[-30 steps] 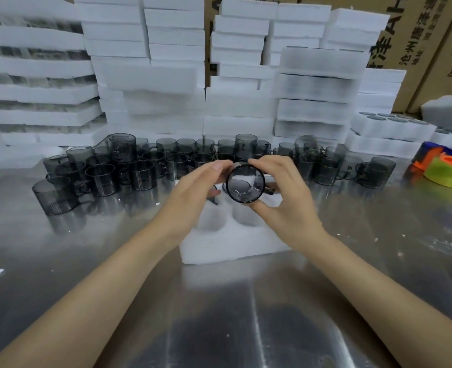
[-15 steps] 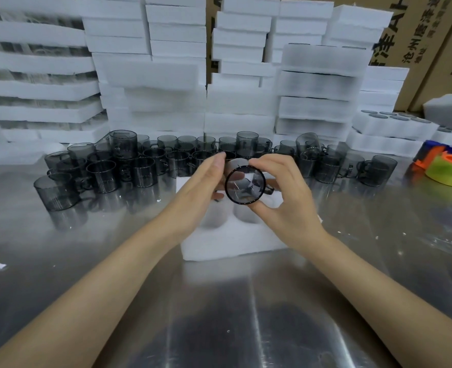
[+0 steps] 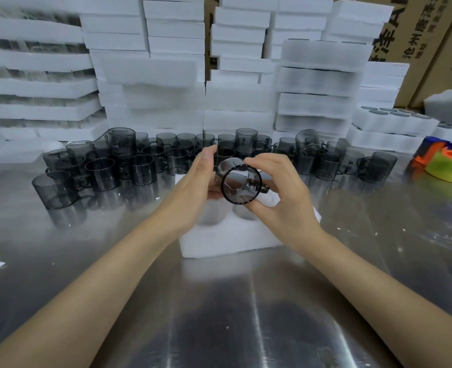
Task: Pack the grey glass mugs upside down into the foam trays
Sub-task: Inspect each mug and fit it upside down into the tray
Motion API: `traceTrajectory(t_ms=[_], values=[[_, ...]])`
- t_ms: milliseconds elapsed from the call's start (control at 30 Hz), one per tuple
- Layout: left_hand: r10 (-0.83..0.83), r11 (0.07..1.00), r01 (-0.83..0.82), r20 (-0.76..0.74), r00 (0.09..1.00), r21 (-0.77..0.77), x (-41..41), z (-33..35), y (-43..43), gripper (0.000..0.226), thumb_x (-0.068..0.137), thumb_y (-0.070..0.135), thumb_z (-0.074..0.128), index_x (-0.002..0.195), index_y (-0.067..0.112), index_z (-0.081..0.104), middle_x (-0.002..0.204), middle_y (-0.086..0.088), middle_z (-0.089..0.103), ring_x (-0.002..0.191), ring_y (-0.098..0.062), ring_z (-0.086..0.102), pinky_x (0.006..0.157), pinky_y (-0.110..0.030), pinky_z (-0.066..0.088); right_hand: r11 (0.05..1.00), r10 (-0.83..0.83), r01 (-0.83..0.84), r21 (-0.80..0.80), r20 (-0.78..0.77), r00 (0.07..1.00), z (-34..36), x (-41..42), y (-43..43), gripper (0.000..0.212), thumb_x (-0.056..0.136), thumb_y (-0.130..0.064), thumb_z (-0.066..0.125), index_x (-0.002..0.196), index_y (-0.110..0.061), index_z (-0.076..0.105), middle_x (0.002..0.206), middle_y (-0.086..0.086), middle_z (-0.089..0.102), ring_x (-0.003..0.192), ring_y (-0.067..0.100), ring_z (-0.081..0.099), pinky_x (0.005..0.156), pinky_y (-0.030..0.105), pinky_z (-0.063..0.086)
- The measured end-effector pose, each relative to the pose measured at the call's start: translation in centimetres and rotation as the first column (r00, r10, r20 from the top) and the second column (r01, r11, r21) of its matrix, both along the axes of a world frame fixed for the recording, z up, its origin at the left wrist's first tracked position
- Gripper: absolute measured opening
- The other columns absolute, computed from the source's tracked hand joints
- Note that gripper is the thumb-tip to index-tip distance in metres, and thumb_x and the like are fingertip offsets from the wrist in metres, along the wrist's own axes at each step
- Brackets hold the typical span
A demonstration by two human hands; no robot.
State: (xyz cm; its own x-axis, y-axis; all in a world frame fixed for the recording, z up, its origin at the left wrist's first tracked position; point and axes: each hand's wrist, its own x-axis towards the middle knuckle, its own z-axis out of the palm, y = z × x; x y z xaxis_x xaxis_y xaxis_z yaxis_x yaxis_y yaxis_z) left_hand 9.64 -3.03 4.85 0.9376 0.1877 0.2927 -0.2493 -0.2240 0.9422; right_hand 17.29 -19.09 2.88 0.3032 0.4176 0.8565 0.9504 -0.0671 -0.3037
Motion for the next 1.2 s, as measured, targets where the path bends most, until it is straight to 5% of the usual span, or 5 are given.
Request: traceTrajectory(t_ms=[467, 600, 733, 967, 1200], values=[[0.004, 0.995, -0.002, -0.019, 1.000, 0.104, 0.0, -0.2, 0.0, 0.061, 0.062, 0.097, 0.032, 0.108, 0.062, 0.052, 0.107, 0.016, 0.069, 0.110, -0.016, 0.062, 0.099, -0.039, 0.046, 0.999, -0.038, 0.037, 0.029, 0.025, 0.999, -0.2, 0.2, 0.2, 0.061, 0.075, -0.002, 0.078, 0.126, -0.020, 0.049, 0.119, -0.004, 0.046, 0.113, 0.007, 0.049, 0.087, 0.034, 0.051], [0.016, 0.951, -0.009, -0.020, 1.000, 0.309, -0.5, 0.1, -0.5, 0.047, 0.077, 0.050, 0.060, 0.122, 0.041, 0.049, 0.102, 0.033, 0.061, 0.100, 0.009, 0.057, 0.085, -0.009, 0.042, 0.999, -0.037, 0.037, 0.002, 0.064, 0.997, -0.3, 0.1, 0.4, 0.063, 0.073, 0.000, 0.078, 0.126, -0.020, 0.050, 0.116, -0.003, 0.046, 0.107, 0.009, 0.049, 0.082, 0.036, 0.052], [0.107, 0.957, -0.099, -0.015, 0.994, 0.273, -0.5, 0.7, -0.5, 0.038, 0.081, 0.007, 0.063, 0.112, 0.028, 0.058, 0.099, 0.019, 0.067, 0.098, -0.003, 0.061, 0.083, -0.020, 0.046, 0.994, -0.096, 0.105, -0.040, 0.176, 0.980, -0.5, -0.4, 1.2, 0.057, 0.068, 0.007, 0.078, 0.119, -0.009, 0.059, 0.112, 0.016, 0.054, 0.103, 0.025, 0.053, 0.082, 0.033, 0.048], [0.170, 0.958, -0.174, 0.039, 0.985, 0.226, -0.4, 0.8, -0.5, 0.025, 0.078, 0.005, 0.069, 0.086, 0.028, 0.063, 0.084, 0.003, 0.069, 0.083, -0.016, 0.064, 0.075, -0.033, 0.050, 0.987, -0.144, 0.154, -0.039, 0.194, 0.970, -0.1, -1.5, 1.9, 0.047, 0.070, 0.006, 0.078, 0.115, -0.001, 0.066, 0.107, 0.019, 0.056, 0.099, 0.031, 0.054, 0.083, 0.021, 0.043], [0.110, 0.972, -0.108, 0.003, 0.994, 0.208, -0.2, 1.0, 0.0, 0.035, 0.074, -0.010, 0.063, 0.094, 0.018, 0.067, 0.089, -0.003, 0.070, 0.081, -0.014, 0.064, 0.077, -0.034, 0.052, 0.991, -0.133, 0.137, -0.008, 0.200, 0.971, -0.5, -1.1, 2.1, 0.053, 0.073, -0.002, 0.078, 0.118, -0.016, 0.054, 0.111, 0.005, 0.046, 0.100, 0.024, 0.047, 0.088, 0.013, 0.034]])
